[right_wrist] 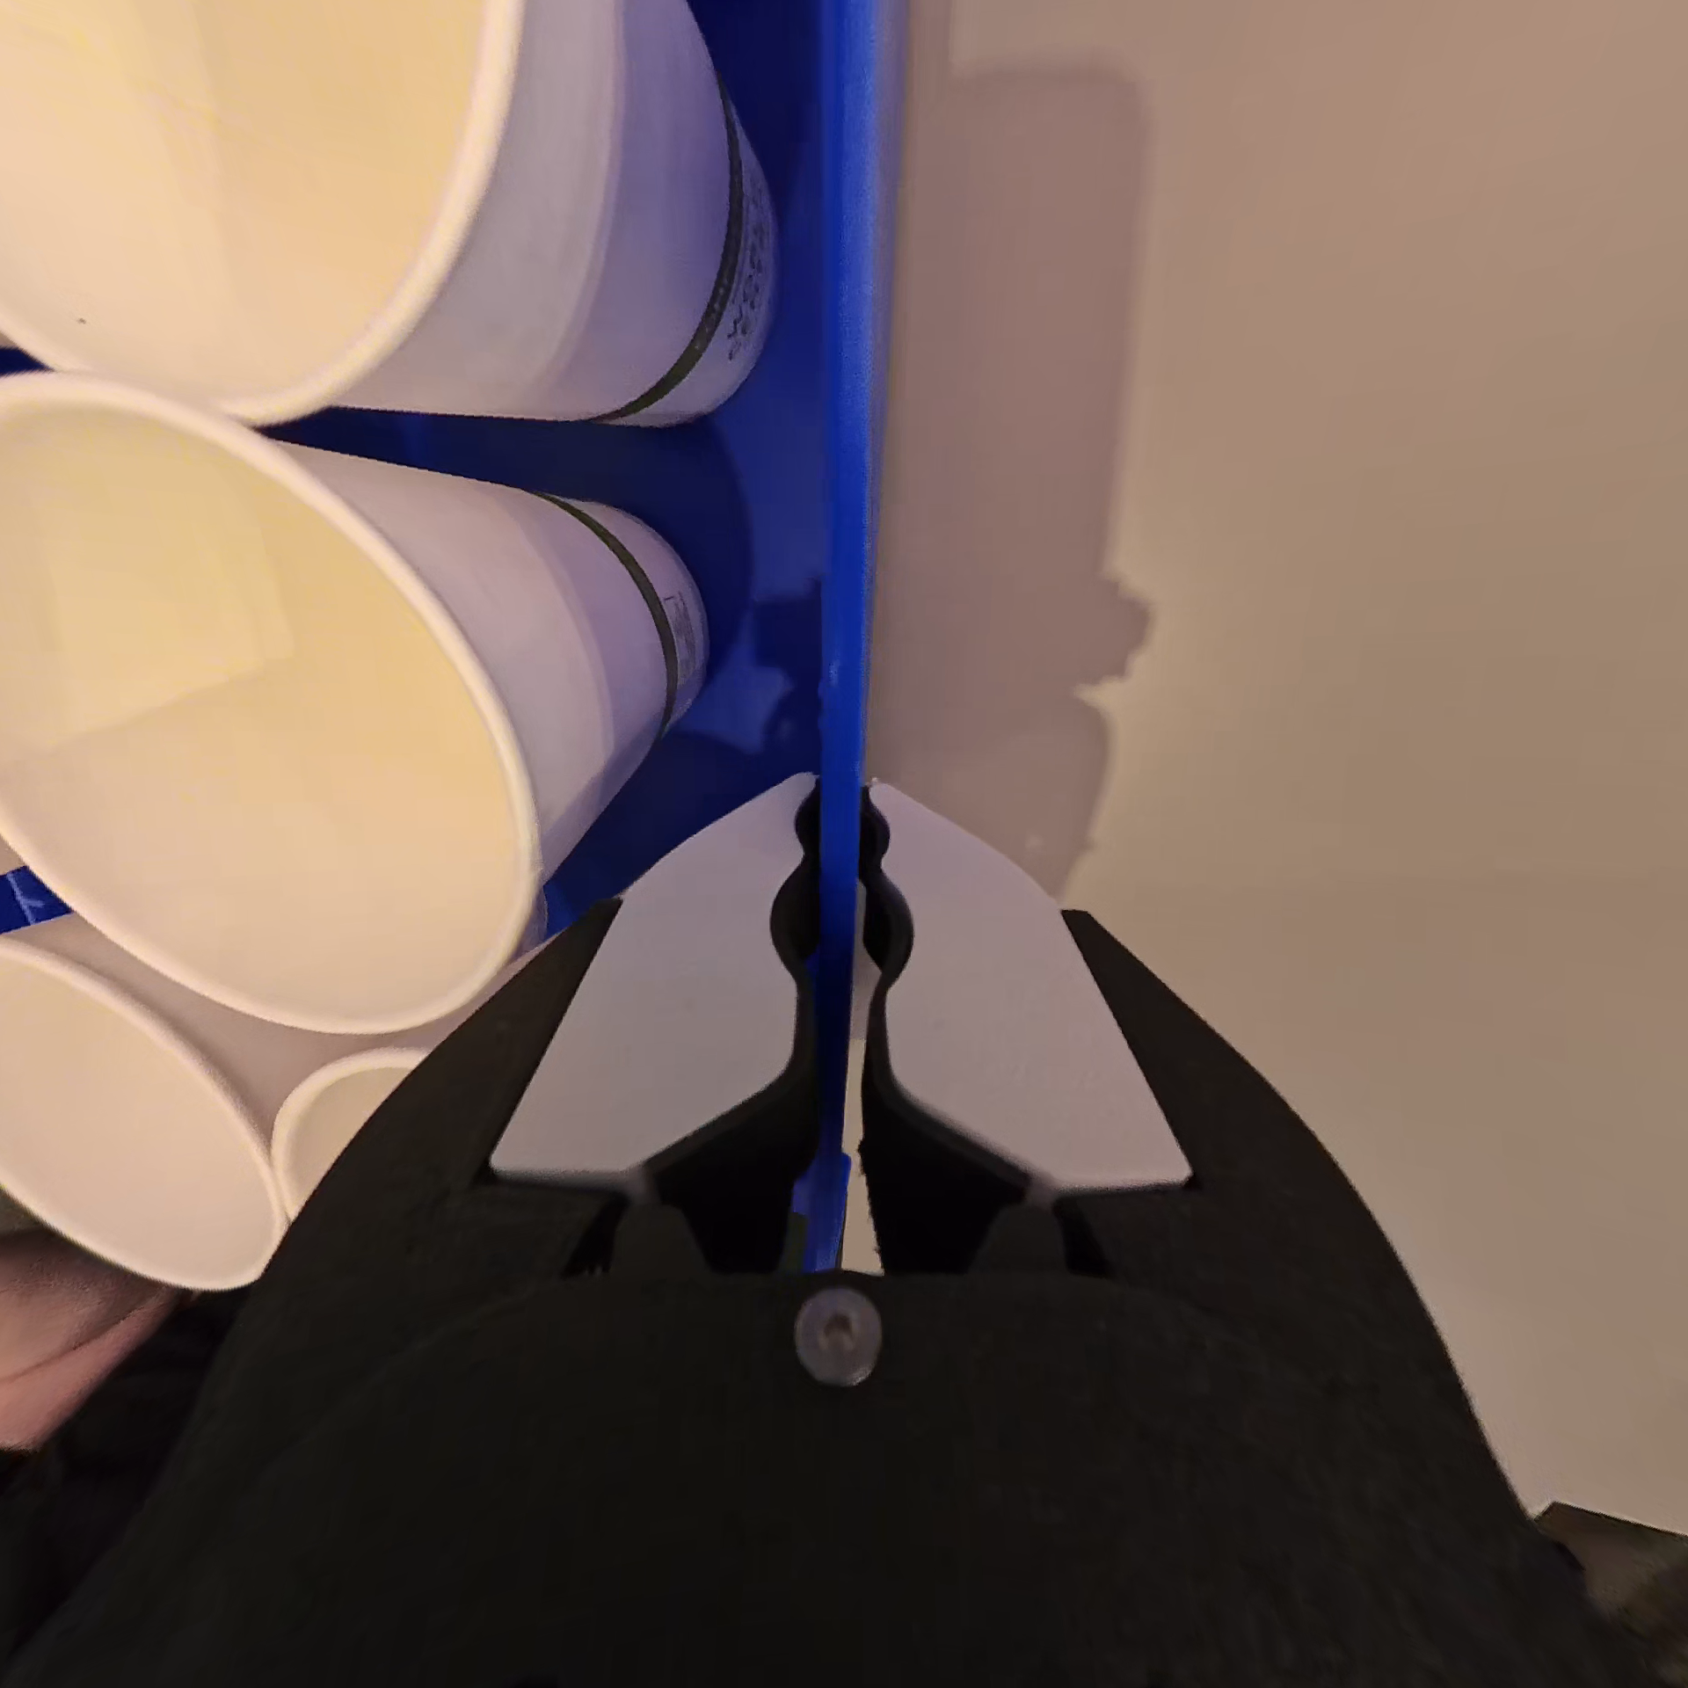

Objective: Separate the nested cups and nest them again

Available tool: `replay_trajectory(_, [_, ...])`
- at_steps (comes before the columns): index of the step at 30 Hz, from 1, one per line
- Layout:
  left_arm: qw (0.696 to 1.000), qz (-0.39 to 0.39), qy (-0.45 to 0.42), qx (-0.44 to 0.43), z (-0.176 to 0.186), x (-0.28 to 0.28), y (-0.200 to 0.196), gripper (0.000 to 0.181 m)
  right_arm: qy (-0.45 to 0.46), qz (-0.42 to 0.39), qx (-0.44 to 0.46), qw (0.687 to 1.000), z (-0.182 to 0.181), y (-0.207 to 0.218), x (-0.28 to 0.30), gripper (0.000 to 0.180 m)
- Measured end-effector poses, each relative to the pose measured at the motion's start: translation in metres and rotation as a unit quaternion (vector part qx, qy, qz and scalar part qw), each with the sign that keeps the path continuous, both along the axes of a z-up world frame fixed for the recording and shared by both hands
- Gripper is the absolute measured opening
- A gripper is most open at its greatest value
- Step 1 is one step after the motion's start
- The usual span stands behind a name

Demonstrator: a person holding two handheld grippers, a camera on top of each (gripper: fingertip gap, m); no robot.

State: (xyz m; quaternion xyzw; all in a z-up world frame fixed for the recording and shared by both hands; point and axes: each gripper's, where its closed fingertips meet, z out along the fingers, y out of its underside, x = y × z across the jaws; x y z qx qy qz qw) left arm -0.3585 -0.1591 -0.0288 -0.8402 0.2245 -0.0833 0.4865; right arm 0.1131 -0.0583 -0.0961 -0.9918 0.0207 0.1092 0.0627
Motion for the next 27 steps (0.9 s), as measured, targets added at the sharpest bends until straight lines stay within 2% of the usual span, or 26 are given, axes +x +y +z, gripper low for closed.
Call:
replay_trajectory(10, [0.999, 0.035, -0.016, -0.005, -0.008, -0.056, -0.018, 0.036, 0.032, -0.018, 0.002, 0.999, 0.027, -0.021, 0.01, 0.004])
replay_trajectory(17, [0.998, 0.06, -0.032, 0.009, 0.0, -0.089, -0.032, 0.036, 0.007, 0.003, 0.028, 1.0, 0.099, -0.02, -0.015, 0.005])
replay_trajectory(23, [0.993, 0.098, -0.051, 0.033, 0.014, -0.13, -0.044, 0.036, -0.005, 0.059, 0.048, 0.997, 0.175, 0.0, -0.102, 0.004])
replay_trajectory(27, [0.99, 0.12, -0.064, 0.034, 0.017, -0.16, -0.053, 0.037, 0.011, 0.119, 0.044, 0.992, 0.198, 0.018, -0.197, 0.004])
